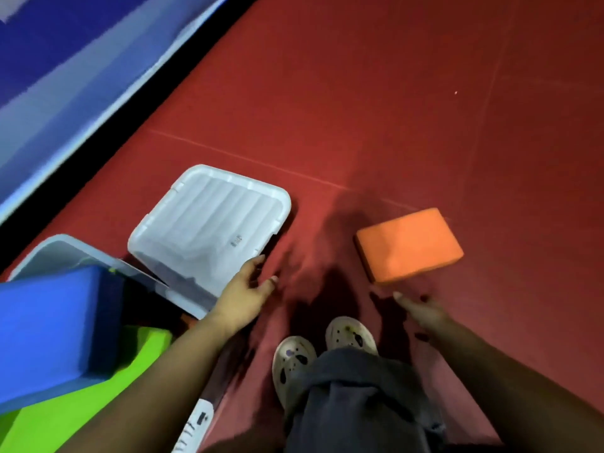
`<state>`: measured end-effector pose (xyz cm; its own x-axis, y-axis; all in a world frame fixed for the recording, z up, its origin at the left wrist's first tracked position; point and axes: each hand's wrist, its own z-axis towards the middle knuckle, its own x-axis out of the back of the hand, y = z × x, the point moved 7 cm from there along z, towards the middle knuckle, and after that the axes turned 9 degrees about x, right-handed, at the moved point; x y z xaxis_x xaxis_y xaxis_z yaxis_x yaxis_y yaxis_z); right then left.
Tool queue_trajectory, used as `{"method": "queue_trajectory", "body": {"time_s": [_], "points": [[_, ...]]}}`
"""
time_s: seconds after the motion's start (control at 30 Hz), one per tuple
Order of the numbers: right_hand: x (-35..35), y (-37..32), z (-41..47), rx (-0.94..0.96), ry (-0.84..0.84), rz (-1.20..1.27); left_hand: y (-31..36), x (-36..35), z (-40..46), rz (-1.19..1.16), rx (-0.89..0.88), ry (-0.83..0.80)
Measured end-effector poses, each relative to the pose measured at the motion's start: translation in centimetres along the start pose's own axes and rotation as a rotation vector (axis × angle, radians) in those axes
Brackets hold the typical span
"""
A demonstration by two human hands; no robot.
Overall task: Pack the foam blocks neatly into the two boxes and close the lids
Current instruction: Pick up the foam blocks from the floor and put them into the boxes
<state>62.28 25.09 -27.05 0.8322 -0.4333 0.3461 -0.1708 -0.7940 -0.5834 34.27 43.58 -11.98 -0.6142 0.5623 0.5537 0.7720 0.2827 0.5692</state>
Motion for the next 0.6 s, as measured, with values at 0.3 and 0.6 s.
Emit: {"method": "queue_trajectory", "body": {"time_s": [0.3, 0.6], "points": [[-14.2, -3.4, 6.7, 0.061, -0.273, 0.217, -4.7, -2.0, 13.9, 1.121, 0.159, 0.019], [-24.3, -6.5, 8.6, 0.06, -0.426, 0.296, -4.6, 1.4, 19.2, 1.51, -0.042, 0.031]]}}
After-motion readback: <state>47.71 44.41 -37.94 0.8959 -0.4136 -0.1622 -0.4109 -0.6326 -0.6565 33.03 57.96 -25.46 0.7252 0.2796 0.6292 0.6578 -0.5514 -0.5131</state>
